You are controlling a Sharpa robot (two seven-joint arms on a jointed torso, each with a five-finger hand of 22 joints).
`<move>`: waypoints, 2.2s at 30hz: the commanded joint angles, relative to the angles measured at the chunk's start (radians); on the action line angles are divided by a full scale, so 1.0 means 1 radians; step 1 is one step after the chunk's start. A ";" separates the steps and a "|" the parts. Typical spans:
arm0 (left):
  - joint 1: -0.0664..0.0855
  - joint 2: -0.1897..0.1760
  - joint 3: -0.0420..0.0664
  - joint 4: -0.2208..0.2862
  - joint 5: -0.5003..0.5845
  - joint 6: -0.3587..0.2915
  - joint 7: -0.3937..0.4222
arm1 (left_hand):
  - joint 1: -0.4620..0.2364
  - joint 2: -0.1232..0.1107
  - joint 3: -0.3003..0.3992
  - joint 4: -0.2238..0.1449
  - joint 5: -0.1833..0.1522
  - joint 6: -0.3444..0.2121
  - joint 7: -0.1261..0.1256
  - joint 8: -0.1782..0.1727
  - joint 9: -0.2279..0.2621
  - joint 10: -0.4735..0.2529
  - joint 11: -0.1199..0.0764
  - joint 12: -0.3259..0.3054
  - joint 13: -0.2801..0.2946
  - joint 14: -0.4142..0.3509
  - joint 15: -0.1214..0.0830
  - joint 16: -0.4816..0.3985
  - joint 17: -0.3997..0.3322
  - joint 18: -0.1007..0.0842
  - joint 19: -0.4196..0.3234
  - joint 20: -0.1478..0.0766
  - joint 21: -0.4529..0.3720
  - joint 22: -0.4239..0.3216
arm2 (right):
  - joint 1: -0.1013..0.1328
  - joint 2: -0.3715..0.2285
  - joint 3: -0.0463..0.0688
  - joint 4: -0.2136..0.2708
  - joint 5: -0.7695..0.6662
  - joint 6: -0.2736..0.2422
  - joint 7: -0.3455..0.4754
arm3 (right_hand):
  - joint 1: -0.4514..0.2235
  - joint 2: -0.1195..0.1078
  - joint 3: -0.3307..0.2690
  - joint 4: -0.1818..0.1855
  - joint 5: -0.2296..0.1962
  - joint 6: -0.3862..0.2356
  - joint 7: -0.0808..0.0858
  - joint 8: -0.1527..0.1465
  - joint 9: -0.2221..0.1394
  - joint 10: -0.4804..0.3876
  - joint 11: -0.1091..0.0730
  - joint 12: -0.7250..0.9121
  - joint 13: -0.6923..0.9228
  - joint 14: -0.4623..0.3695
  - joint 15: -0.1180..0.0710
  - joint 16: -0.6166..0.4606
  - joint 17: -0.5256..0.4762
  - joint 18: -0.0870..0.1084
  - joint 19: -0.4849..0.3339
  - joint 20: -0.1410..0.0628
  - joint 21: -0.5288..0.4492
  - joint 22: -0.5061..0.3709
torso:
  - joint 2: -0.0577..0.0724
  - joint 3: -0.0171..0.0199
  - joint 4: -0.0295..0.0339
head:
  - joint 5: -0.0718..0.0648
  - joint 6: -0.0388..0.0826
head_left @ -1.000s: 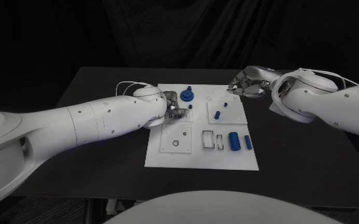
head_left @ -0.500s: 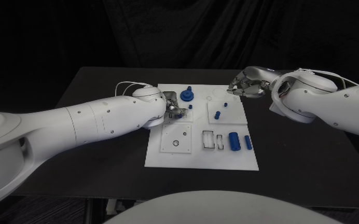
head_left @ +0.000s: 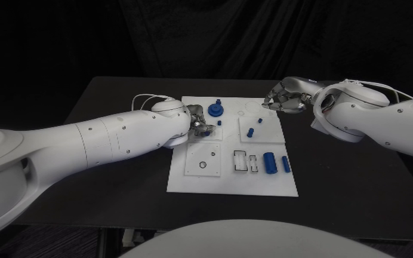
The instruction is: Assemble the parts on the task board
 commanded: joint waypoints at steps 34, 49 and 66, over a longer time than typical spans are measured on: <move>-0.011 -0.012 -0.007 0.004 0.003 -0.031 0.029 | 0.064 0.008 -0.037 0.000 0.041 0.010 -0.020 0.052 0.141 0.103 -0.017 0.003 0.263 0.107 -0.013 0.003 0.263 0.003 0.006 -0.009 -0.007 0.156 | -0.004 -0.002 0.001 0.001 -0.006 0.013 -0.023 | 0.005 -0.005 0.007 0.002 0.005 0.007 -0.002 -0.002 -0.002 -0.004 0.001 -0.005 0.033 -0.006 0.002 -0.005 0.044 0.007 -0.005 -0.001 -0.007 0.140 | 0.001 0.0011 -0.0007 | 0.008 0.000; -0.011 -0.017 -0.007 0.011 0.003 -0.051 0.050 | 0.108 0.005 -0.027 -0.014 0.063 0.001 -0.024 0.055 0.160 0.103 -0.020 0.003 0.263 0.107 -0.015 0.003 0.263 0.003 0.004 -0.012 -0.011 0.155 | -0.005 -0.002 0.001 0.000 -0.006 0.006 -0.022 | 0.004 -0.004 0.009 0.002 0.005 0.008 -0.002 -0.002 -0.002 -0.003 0.001 -0.005 0.033 -0.006 0.002 -0.005 0.044 0.007 -0.006 -0.001 -0.009 0.139 | 0.001 0.0019 -0.0012 | 0.007 0.000; -0.013 -0.034 -0.007 0.031 0.003 -0.119 0.052 | 0.135 0.009 -0.010 -0.021 0.072 -0.003 -0.025 0.052 0.166 0.103 -0.022 0.003 0.263 0.107 -0.017 0.003 0.263 0.003 0.005 -0.013 -0.010 0.158 | -0.006 -0.002 0.001 -0.006 -0.006 -0.001 -0.021 | 0.004 -0.004 0.009 0.002 0.005 0.008 -0.002 -0.002 -0.002 -0.003 0.001 -0.005 0.033 -0.006 0.002 -0.005 0.044 0.007 -0.006 -0.001 -0.009 0.139 | 0.001 0.0018 0.0001 | 0.010 0.000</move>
